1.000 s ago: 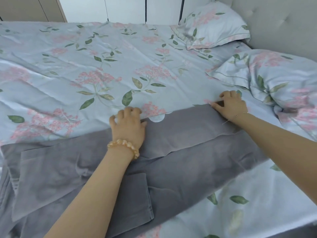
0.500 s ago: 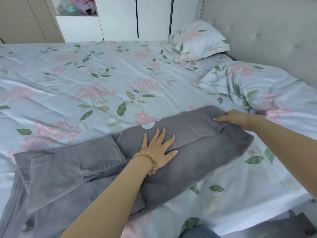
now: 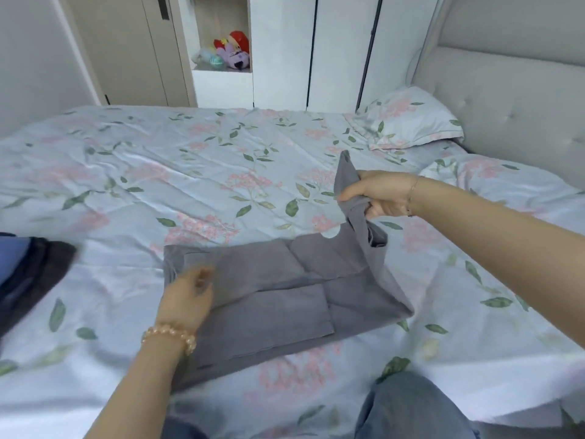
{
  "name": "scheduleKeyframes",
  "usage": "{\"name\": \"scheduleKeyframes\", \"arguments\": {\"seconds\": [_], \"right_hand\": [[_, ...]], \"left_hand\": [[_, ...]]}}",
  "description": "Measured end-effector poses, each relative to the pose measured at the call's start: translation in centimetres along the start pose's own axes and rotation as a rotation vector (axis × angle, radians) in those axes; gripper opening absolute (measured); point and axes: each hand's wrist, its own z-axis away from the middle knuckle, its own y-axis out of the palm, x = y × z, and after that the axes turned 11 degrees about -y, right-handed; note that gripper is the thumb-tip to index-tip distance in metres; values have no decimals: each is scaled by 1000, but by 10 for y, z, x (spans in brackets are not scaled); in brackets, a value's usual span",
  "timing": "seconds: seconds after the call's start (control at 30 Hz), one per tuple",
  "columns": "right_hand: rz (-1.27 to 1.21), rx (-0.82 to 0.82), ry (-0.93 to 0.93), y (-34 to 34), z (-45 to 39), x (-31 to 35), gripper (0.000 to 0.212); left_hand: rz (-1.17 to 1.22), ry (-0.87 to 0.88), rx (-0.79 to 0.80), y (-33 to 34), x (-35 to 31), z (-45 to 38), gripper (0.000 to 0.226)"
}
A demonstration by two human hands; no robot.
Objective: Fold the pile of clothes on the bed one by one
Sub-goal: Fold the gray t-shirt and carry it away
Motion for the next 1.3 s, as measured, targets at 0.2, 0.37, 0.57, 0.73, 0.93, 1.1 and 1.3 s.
{"name": "scheduleKeyframes", "arguments": {"seconds": [0.2, 0.37, 0.57, 0.73, 0.93, 1.1, 1.3], "right_hand": [[97, 107, 25, 156, -44, 24, 10], [165, 277, 157, 264, -76, 5, 44], [38, 288, 158, 291, -76, -28, 59], [177, 222, -132, 257, -24, -59, 57], [713, 298, -504, 269, 32, -108, 104], [372, -196, -549, 307, 9, -107, 59], [-348, -308, -132, 251, -23, -97, 36]], "left_hand": [[-49, -348, -66, -51, 63, 6, 26], [63, -490, 138, -58, 87, 3, 40], [60, -531, 390, -50, 73, 8, 67], [-29, -357, 428, -49, 74, 9, 37], [489, -441, 434, -49, 59, 7, 18], [693, -324, 446, -51, 43, 15, 19], [1004, -445, 374, -27, 87, -1, 30]]}}
